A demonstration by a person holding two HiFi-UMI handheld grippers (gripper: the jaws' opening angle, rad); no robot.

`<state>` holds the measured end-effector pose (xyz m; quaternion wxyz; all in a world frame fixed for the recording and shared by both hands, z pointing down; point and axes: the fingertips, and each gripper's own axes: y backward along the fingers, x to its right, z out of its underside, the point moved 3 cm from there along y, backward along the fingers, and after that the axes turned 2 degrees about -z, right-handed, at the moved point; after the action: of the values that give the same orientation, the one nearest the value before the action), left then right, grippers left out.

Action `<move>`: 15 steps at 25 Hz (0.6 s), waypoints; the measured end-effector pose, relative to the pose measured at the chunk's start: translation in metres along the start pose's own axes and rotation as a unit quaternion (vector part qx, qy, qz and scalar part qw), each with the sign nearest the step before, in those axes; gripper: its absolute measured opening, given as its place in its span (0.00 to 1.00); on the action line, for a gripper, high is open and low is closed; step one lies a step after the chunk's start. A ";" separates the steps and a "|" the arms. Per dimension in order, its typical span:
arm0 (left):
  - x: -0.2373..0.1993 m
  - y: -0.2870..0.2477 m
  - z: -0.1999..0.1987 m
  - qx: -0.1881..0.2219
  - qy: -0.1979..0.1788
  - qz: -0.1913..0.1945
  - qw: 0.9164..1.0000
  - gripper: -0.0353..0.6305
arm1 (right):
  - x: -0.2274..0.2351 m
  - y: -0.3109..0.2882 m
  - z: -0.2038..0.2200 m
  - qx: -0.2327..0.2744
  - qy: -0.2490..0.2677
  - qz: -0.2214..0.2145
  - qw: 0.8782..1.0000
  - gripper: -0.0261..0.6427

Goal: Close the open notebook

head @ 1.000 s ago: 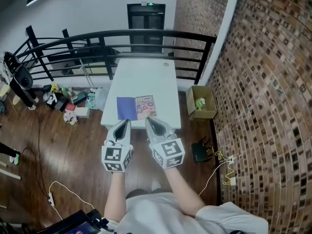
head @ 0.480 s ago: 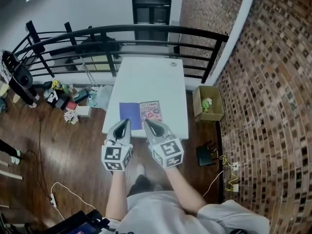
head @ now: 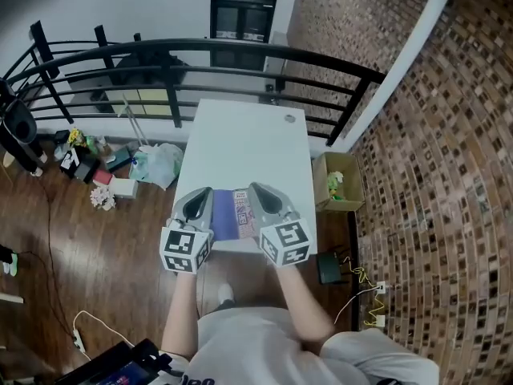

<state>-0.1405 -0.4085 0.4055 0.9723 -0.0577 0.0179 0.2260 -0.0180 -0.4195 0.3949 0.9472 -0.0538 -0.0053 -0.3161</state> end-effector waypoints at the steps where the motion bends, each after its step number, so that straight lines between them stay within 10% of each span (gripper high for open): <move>1: -0.012 -0.003 0.007 -0.010 0.002 0.007 1.000 0.08 | 0.001 -0.007 0.003 -0.003 0.001 0.002 1.000 0.03; 9: -0.096 -0.007 0.097 -0.126 0.049 0.006 0.991 0.08 | 0.017 -0.038 0.053 -0.059 -0.021 -0.008 0.998 0.03; 15: -0.139 0.004 0.176 -0.234 0.106 0.024 0.966 0.18 | 0.035 -0.052 0.081 -0.097 -0.038 -0.019 0.994 0.03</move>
<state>-0.2657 -0.4445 0.5878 0.9184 -0.3068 0.0691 0.2402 -0.0194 -0.4735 0.4822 0.9305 -0.1569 -0.0113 -0.3309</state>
